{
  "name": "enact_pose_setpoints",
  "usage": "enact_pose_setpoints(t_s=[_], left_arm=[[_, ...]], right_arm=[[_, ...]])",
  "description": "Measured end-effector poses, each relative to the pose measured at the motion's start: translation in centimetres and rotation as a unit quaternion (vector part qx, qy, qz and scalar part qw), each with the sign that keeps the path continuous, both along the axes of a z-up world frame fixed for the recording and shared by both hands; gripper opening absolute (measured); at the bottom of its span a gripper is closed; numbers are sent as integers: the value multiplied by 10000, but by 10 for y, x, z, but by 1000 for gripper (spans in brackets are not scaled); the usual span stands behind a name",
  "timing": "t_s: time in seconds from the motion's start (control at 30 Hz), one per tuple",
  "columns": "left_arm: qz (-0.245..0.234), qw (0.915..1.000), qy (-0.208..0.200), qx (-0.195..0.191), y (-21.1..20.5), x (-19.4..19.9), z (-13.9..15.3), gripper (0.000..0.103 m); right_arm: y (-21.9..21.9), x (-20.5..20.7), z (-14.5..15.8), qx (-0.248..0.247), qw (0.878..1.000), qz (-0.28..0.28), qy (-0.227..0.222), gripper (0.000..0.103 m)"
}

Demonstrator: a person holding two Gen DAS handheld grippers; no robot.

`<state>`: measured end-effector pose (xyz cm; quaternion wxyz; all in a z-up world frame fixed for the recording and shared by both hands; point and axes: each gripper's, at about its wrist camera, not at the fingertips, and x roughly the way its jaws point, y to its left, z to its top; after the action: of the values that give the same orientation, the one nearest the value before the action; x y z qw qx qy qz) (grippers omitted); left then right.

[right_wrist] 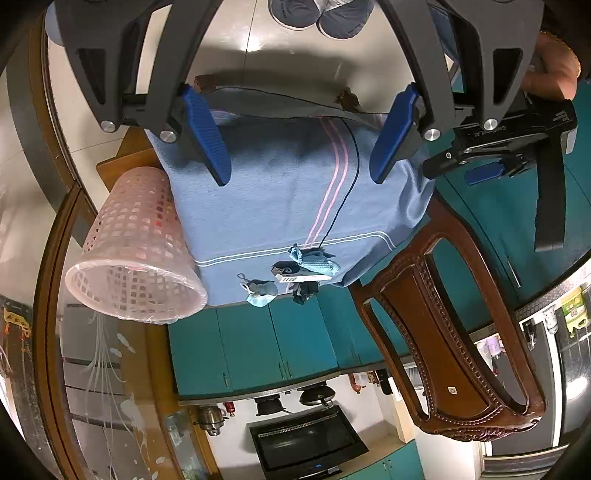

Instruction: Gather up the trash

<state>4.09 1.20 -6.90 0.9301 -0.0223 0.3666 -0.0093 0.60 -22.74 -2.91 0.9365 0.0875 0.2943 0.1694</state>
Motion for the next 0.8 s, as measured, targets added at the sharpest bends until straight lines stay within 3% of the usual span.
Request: enact_pose_setpoints(t_s=[0.27, 0.43, 0.67, 0.8], left_arm=[[-30, 9999, 97, -106, -3, 9, -5, 100], [41, 9991, 153, -386, -19, 53, -2, 100], [621, 9960, 69, -632, -40, 190, 0, 100], [862, 9904, 688, -838, -40, 269, -23, 100]], right_arm=[[-1, 1, -1, -8, 10000, -28, 4, 76], [-3, 4, -2, -43, 10000, -55, 22, 76], [-10, 11, 6, -205, 9997, -136, -52, 76], [-12, 24, 8, -383, 9992, -132, -16, 76]])
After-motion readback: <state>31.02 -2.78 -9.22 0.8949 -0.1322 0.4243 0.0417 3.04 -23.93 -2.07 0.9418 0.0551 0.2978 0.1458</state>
